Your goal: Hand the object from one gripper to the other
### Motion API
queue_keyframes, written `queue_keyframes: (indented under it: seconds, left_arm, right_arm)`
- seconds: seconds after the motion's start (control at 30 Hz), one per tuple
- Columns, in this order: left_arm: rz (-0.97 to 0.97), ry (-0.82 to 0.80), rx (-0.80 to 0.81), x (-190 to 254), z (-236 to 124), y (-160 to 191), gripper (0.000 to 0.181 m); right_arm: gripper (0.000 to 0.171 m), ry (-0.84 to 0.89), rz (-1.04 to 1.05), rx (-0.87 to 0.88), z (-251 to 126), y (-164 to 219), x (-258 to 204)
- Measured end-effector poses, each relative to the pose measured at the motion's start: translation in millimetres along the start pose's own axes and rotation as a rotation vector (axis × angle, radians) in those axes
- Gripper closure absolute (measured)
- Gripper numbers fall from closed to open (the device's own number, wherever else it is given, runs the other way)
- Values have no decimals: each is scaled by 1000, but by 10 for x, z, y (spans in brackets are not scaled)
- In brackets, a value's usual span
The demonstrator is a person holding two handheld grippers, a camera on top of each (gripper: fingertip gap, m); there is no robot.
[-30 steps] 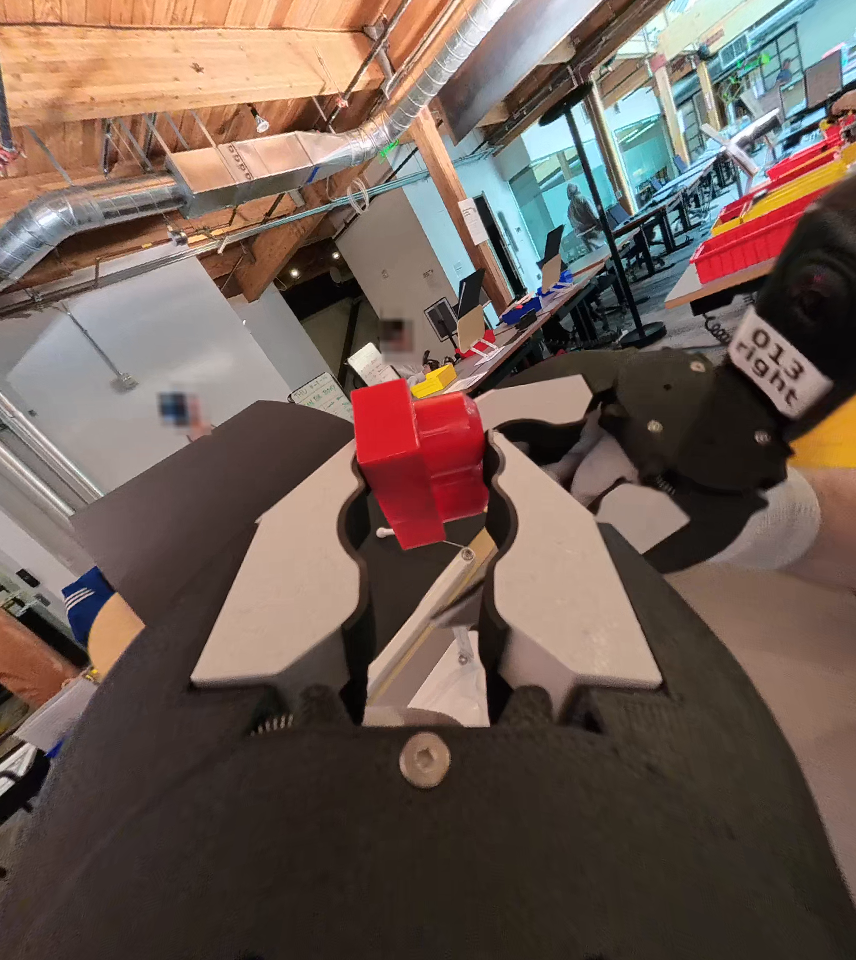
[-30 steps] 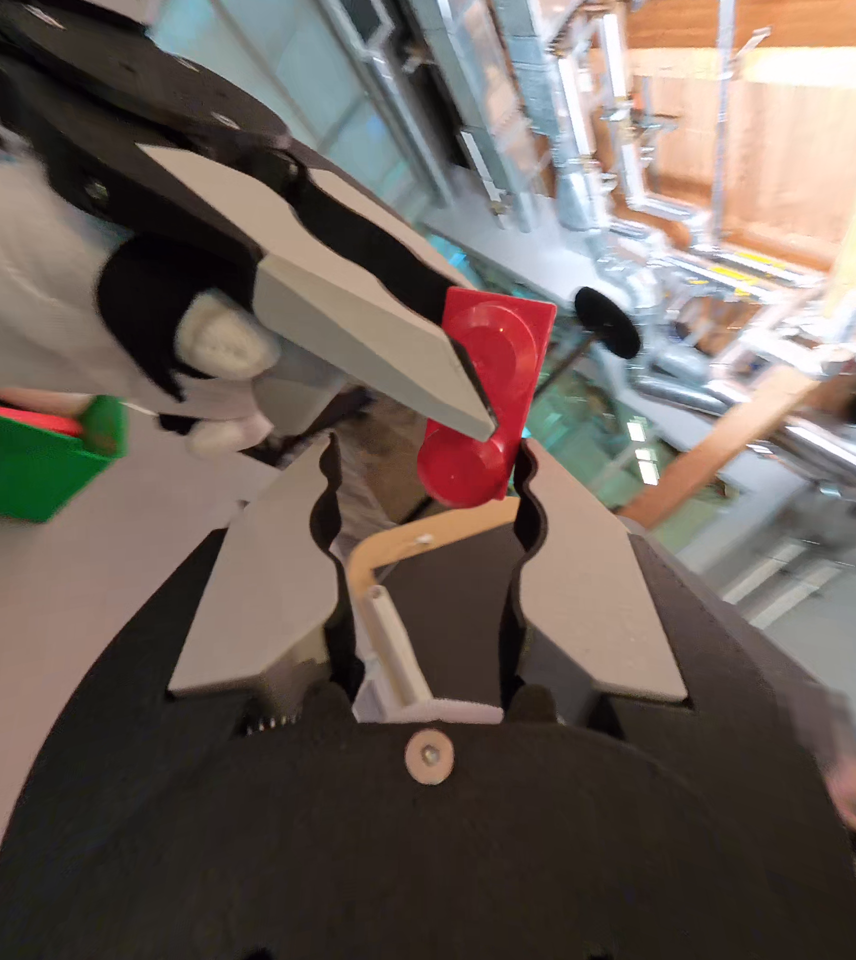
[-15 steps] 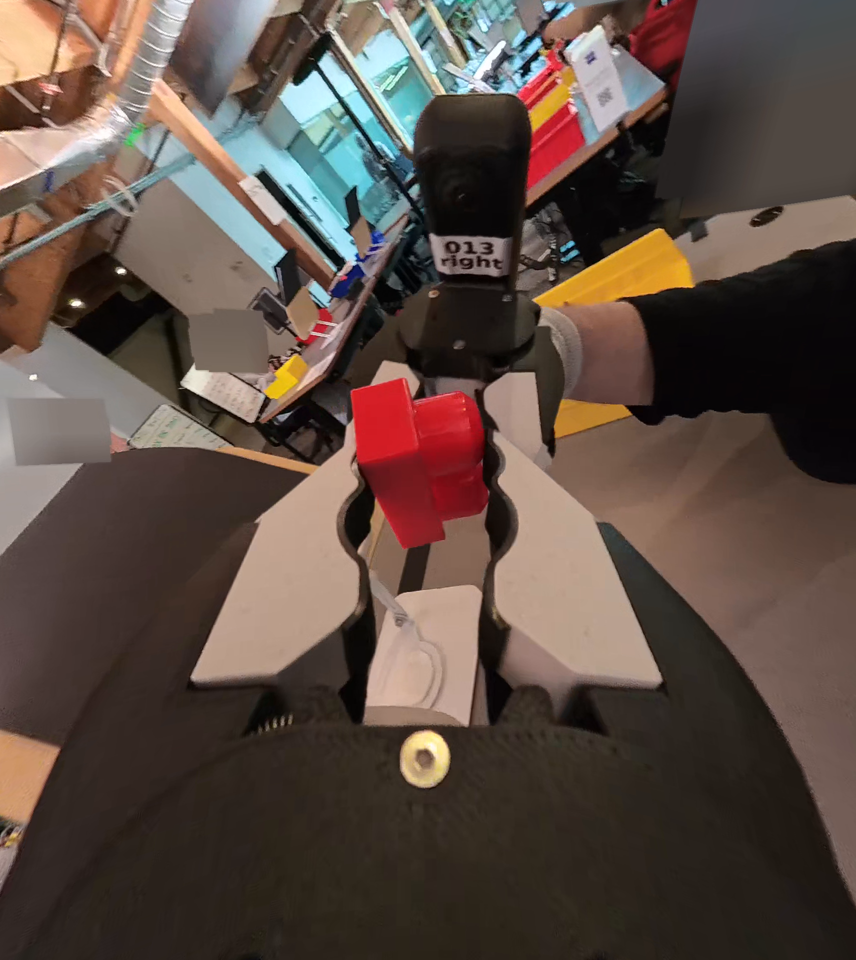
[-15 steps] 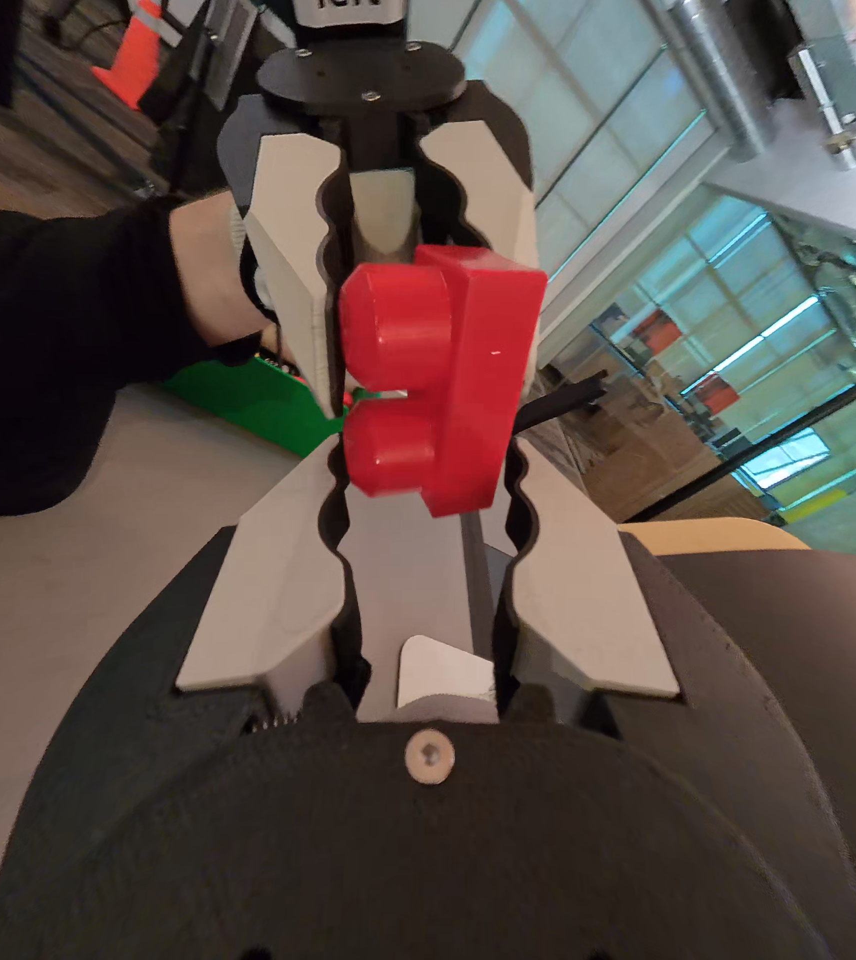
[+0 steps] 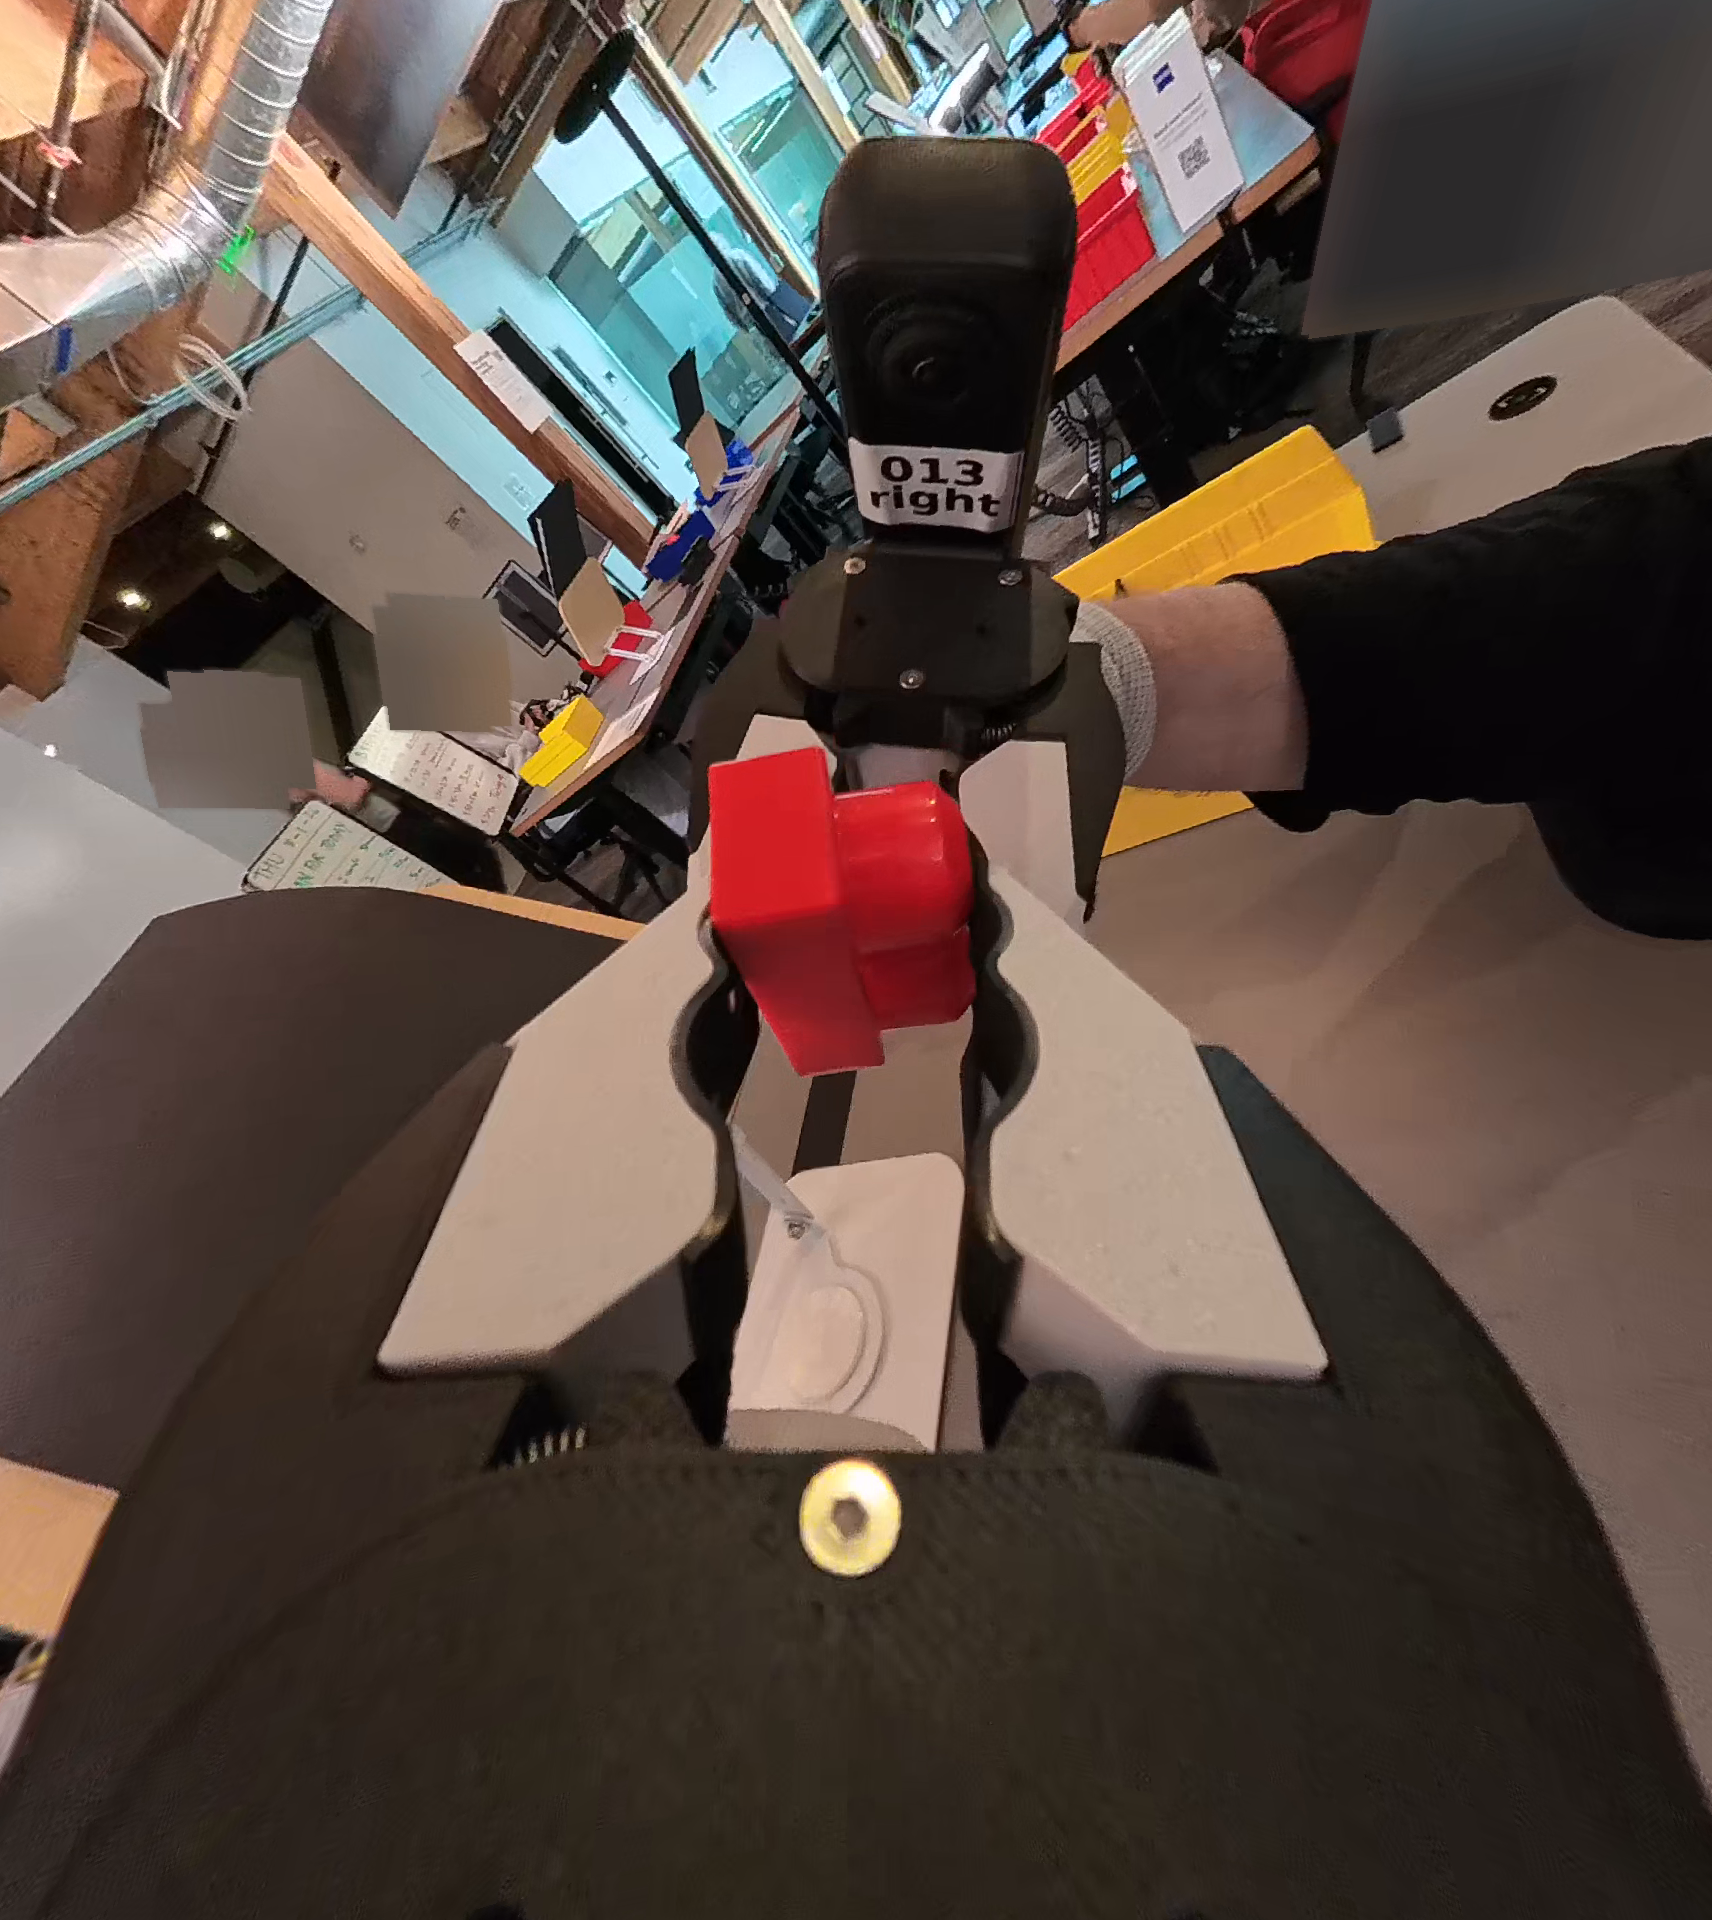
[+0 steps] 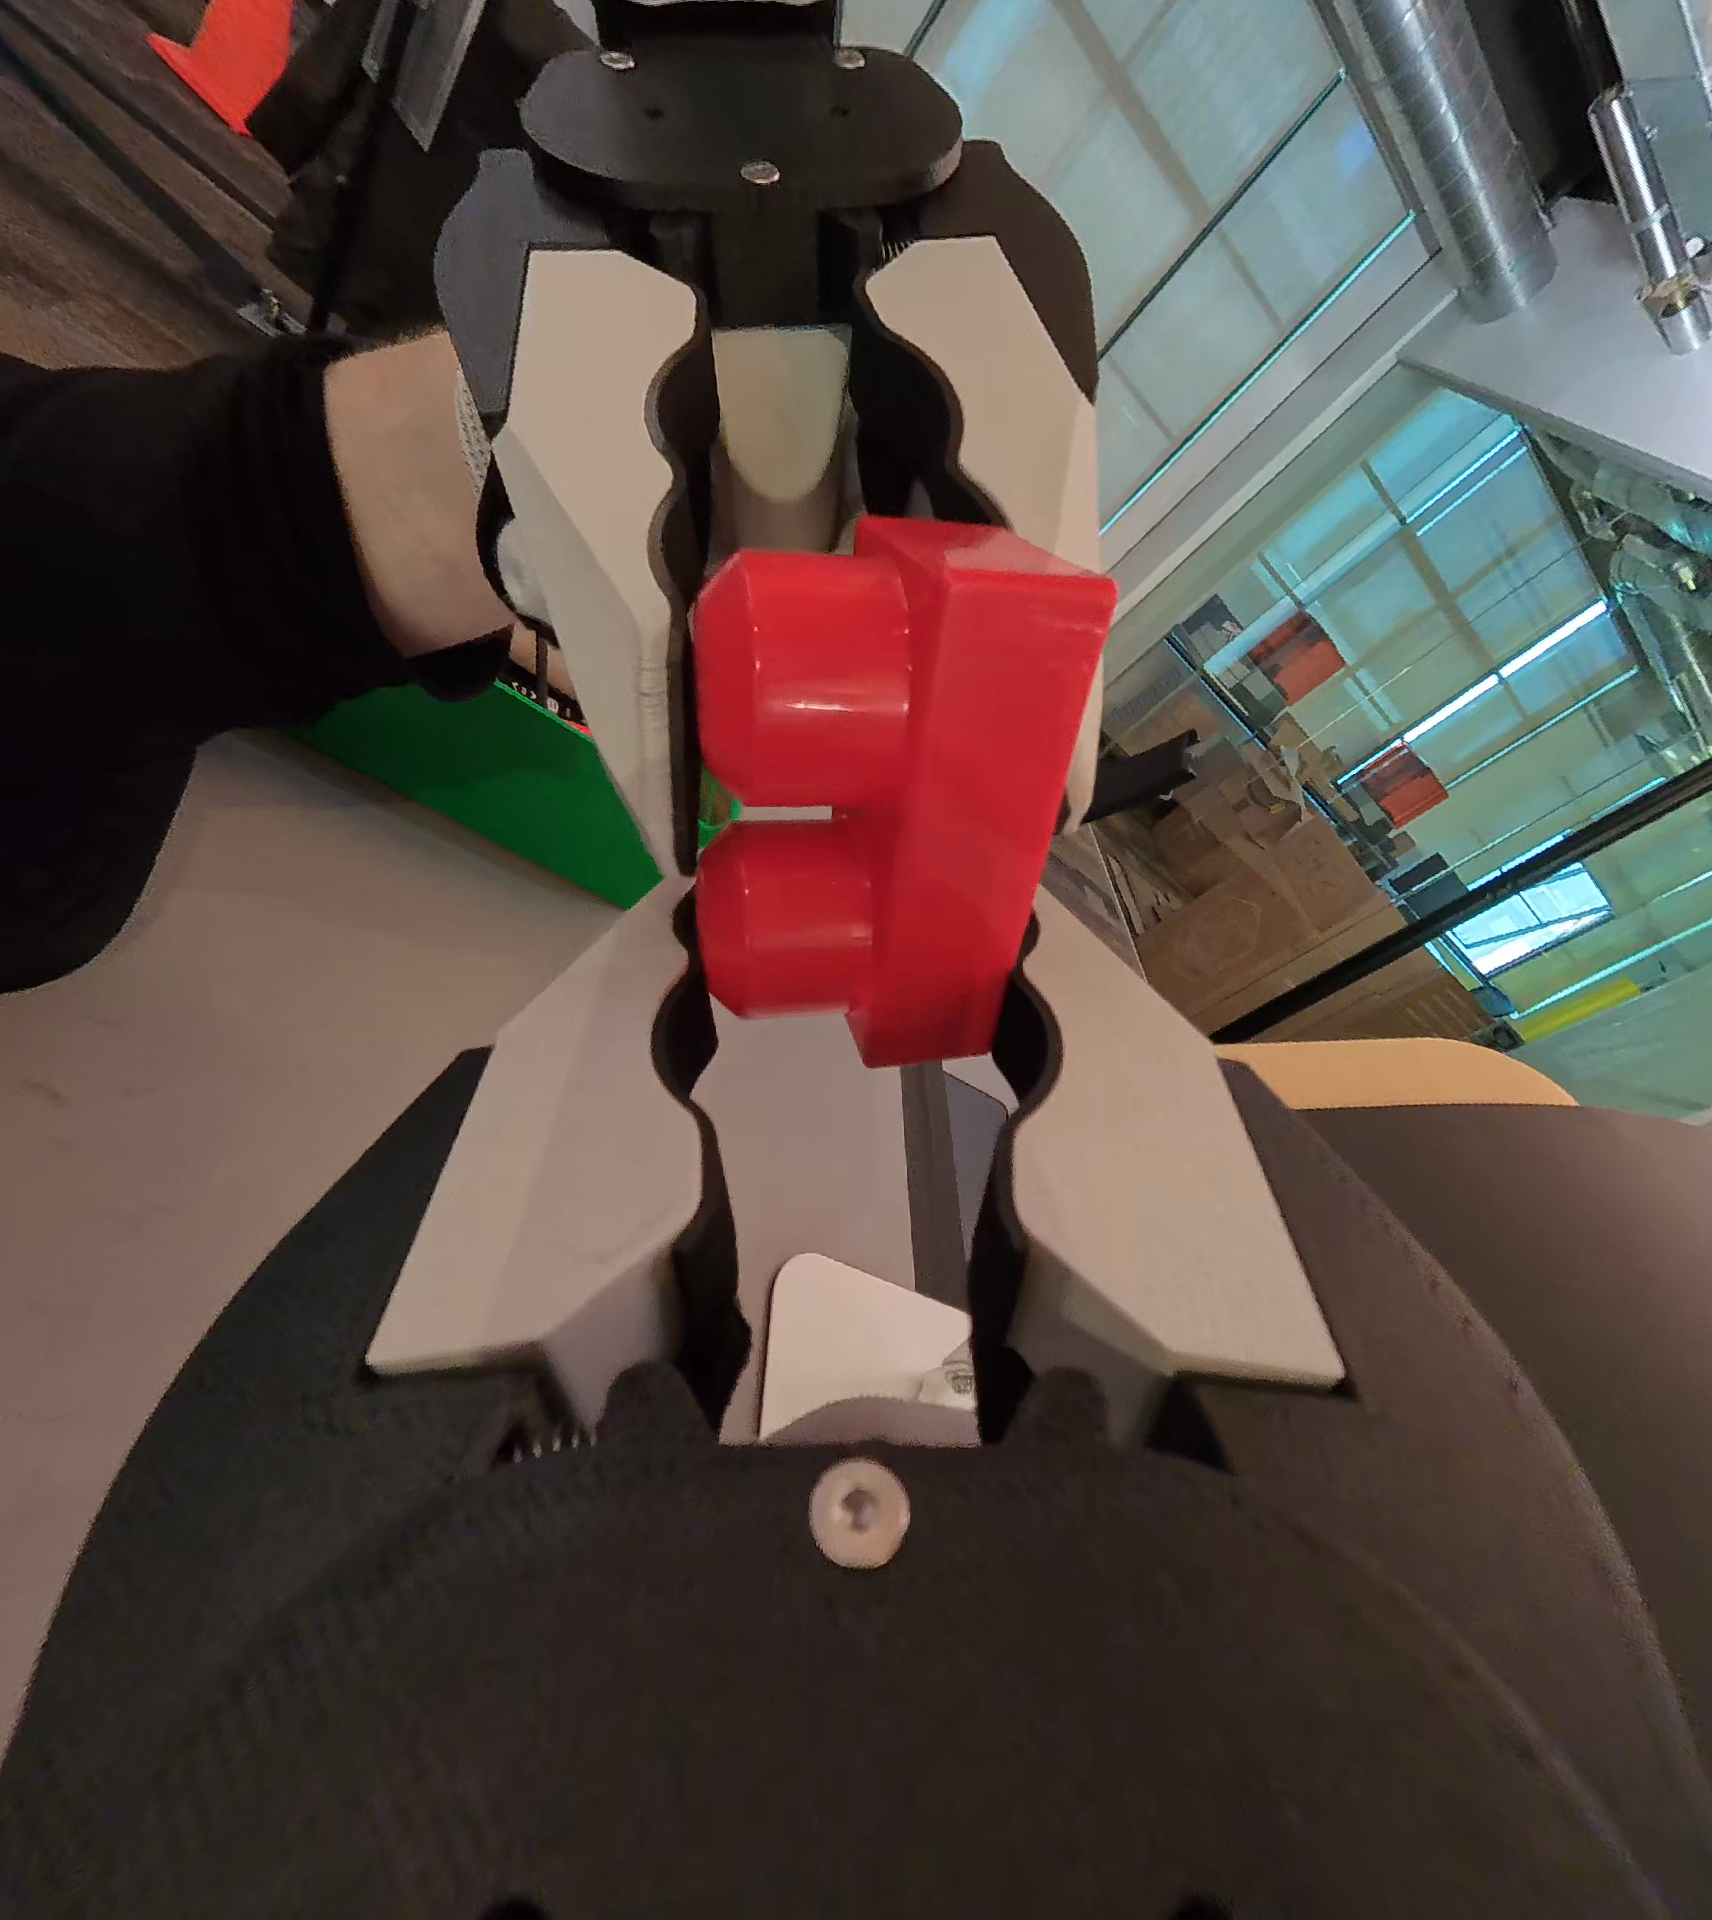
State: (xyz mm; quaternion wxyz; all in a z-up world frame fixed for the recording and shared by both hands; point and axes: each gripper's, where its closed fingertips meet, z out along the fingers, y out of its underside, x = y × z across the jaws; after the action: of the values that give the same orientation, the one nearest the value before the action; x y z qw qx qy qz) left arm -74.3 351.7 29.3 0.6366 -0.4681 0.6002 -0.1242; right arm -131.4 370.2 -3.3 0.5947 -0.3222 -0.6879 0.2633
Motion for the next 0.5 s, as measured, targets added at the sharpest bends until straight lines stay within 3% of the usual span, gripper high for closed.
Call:
queue_keyframes:
  seconds: [0.27,0.5]
  left_arm:
    - [34,-59,-69,-57,53,78,129]
    - [15,-169,-46,-268,25,54,119]
  right_arm:
    - [120,66,-35,-67,-55,83,121]
    - [121,259,-133,-161,-73,172,410]
